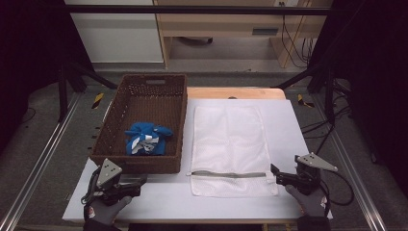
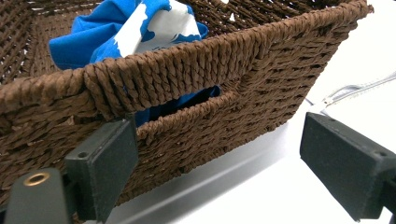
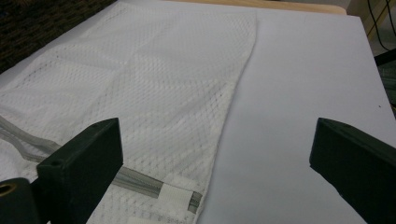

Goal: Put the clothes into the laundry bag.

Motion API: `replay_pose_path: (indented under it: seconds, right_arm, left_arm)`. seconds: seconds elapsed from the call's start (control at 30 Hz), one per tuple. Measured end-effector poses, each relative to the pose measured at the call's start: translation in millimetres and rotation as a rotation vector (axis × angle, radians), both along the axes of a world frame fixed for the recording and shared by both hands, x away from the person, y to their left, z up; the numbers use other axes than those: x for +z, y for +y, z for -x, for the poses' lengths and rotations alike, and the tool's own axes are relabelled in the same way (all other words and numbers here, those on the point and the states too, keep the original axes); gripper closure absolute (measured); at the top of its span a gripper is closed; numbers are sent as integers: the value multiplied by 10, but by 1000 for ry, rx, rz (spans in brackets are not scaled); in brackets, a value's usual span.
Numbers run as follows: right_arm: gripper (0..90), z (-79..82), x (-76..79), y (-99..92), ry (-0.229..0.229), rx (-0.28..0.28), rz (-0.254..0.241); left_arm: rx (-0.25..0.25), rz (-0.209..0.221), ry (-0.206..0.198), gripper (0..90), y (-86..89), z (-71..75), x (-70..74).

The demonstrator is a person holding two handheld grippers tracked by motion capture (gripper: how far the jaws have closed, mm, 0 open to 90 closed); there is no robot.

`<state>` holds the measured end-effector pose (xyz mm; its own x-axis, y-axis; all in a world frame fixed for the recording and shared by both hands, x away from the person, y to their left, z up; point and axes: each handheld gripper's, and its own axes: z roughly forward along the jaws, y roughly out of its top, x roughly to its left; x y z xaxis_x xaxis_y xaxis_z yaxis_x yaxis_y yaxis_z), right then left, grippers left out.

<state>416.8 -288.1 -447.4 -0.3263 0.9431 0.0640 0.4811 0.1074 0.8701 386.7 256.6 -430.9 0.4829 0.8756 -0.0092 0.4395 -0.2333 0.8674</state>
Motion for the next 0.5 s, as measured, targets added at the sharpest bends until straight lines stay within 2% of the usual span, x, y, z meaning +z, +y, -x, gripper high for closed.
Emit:
replay_pose_path:
  seconds: [0.17,0.33,0.5]
  right_arm:
    - [20,0,-22,-8,16,-4,-1]
    - [30,16,2,-9,2,-9,5]
    - [34,22,7,12,0,-5,1]
  left_arm:
    - [5,-8,3,111,-11,82,-10]
    - [7,15,-33,114,7,163,71]
    - [14,28,-54,114,15,158,163]
